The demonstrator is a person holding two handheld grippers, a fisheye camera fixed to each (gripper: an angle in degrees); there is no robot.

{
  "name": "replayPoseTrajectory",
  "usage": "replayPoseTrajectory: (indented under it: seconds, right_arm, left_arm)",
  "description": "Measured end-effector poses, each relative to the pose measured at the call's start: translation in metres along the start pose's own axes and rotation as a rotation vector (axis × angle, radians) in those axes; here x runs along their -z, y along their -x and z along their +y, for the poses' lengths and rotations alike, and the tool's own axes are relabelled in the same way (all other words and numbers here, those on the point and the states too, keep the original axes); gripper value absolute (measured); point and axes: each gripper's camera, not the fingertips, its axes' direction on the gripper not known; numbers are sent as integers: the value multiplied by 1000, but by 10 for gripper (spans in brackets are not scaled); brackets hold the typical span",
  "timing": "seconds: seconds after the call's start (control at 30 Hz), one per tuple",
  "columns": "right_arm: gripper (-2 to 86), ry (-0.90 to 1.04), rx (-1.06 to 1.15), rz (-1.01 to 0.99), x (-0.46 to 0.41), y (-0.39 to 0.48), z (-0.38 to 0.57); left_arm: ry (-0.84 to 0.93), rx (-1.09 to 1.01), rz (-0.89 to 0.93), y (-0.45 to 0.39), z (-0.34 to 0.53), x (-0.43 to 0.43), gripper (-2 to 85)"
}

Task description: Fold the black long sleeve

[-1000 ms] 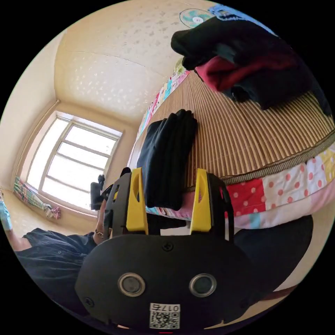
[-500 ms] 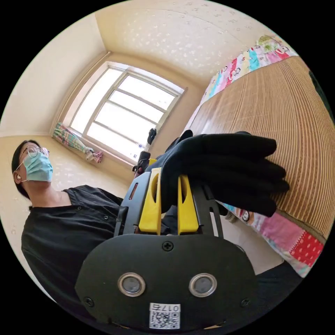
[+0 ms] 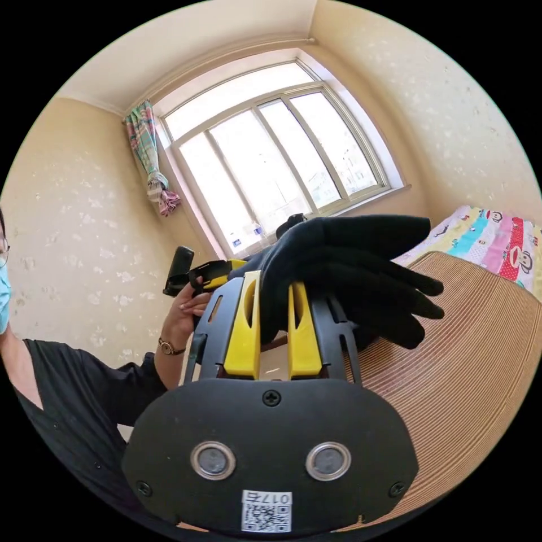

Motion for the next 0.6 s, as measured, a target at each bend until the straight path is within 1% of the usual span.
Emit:
replayPoseTrajectory:
  seconds: [0.03, 0.07, 0.1, 0.13, 0.17, 0.2, 0.27, 0.3, 0.33, 0.37, 0.4, 0.43, 0.47, 0.5, 0.53, 0.6]
  right_arm:
    - [78, 35, -28, 17, -19, -3, 1]
    - [86, 105, -66, 61, -53, -9, 11]
    - [87, 159, -99, 105, -75, -12, 30]
    - [87, 172, -106, 109, -81, -12, 41]
    - [80, 180, -92, 67, -84, -8, 68]
    - [75, 196, -83, 30, -81, -4, 95]
    - [72, 227, -75, 43, -65, 2, 136]
    - [71, 240, -55, 102, -47, 7, 164]
    - [68, 244, -46, 145, -38, 9, 177]
    - [63, 252, -35, 243, -17, 12, 199]
    - [57, 266, -34, 332, 6, 14, 216]
    - [54, 270, -34, 367, 19, 16, 222]
    - [44, 263, -38, 426, 46, 20, 232]
    - [34, 237, -37, 475, 75, 27, 240]
    - [30, 219, -32, 499, 90, 32, 243]
    - [15, 167, -9, 604, 143, 48, 257]
  left_arm:
    - [24, 57, -127, 23, 1, 0, 98]
    - [35, 92, -194, 35, 4, 0, 104]
    - [60, 181, -325, 57, 17, 2, 111]
    - [62, 219, -368, 68, 38, 5, 114]
    - [55, 218, -371, 69, 51, 7, 114]
    - [50, 206, -395, 65, 76, 8, 113]
    - [96, 171, -491, 45, 113, -2, 112]
    - [143, 127, -533, 24, 133, -17, 111]
    - [190, 52, -527, -6, 145, -35, 106]
    - [209, 8, -514, -23, 149, -45, 102]
    - [236, -83, -492, -64, 152, -66, 89]
    - [240, -168, -485, -108, 154, -86, 71]
    - [238, -210, -486, -130, 154, -95, 51]
    - [235, -295, -484, -174, 156, -114, 9]
    - [232, -374, -471, -217, 160, -132, 1]
    - [222, -458, -414, -271, 168, -154, -5]
